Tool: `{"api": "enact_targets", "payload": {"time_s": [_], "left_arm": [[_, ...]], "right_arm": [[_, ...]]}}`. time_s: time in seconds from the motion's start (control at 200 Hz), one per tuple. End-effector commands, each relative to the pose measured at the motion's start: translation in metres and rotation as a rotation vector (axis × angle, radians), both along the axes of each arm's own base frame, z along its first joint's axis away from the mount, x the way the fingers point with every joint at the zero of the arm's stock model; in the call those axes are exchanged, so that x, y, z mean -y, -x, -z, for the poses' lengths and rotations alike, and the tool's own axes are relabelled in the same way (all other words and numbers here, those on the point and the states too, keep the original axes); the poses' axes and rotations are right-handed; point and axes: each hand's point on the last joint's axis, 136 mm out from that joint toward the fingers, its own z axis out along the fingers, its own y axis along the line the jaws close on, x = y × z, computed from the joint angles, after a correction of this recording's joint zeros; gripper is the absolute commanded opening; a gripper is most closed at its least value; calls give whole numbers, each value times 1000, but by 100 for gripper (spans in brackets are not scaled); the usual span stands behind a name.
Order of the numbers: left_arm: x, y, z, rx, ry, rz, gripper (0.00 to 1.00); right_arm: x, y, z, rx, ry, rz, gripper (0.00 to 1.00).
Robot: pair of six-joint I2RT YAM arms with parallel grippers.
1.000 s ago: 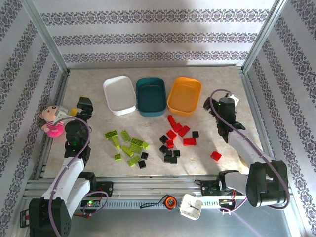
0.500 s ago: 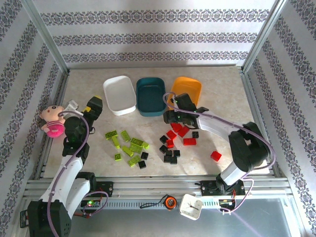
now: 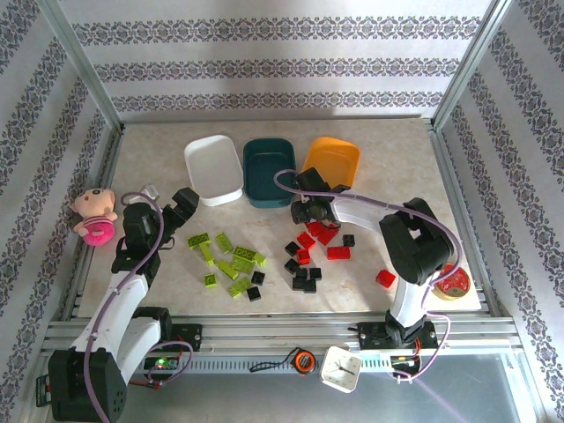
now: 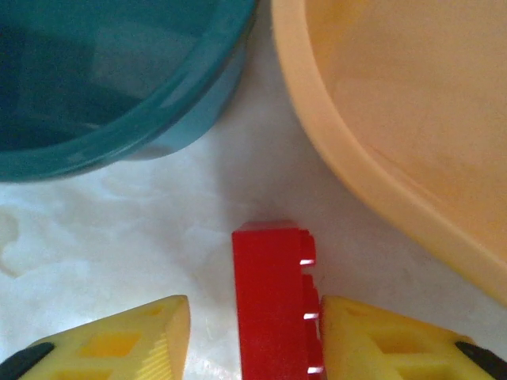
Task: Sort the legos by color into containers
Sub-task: Pick up the lego from the center of the table, then place the lego in the container.
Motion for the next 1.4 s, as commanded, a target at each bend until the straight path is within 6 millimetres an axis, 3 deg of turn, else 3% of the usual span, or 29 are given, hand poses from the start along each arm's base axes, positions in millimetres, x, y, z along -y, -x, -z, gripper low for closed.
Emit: {"api": "enact_targets", "payload": {"time_s": [0.0,0.175,0.29,0.44,0.55,0.645,0.74,0.825,0.979,1.064,1.199,1.289,1.394], "left_arm": [[6,1,-6,-12,-40,42,95],[10,4,-1,-39,-51,56,95],[13,6,0,-50,-56,64,95],[24,8,-4,-26,-48,101,97],[30,11,0,-48,-37,117,98],[28,14,8,-92,-31,103,98],[21,19,18,-152,-51,68,96],[11,25,27,-199,-79,18,95],[-2,37,29,-238,-131,-36,95],[-10,46,32,-268,-161,-66,94],[-16,60,43,-319,-182,-88,92],[-16,67,54,-351,-178,-91,88],[-14,70,69,-387,-169,-82,84]], "right_arm": [[-2,-1,4,-3,44,-7,41],[-6,0,9,-13,39,-18,30],[-15,4,-3,6,-6,-50,23],[-31,17,-51,65,-151,-99,19],[-22,13,-90,155,-198,-75,18],[6,-9,-113,225,-186,23,17],[38,-41,-119,245,-173,140,17],[60,-70,-110,242,-120,223,17],[77,-108,-82,184,-90,303,17],[85,-120,-71,162,-85,343,23],[84,-126,-75,159,-119,350,55],[76,-120,-91,192,-126,313,60],[62,-99,-106,222,-127,260,62]]}}
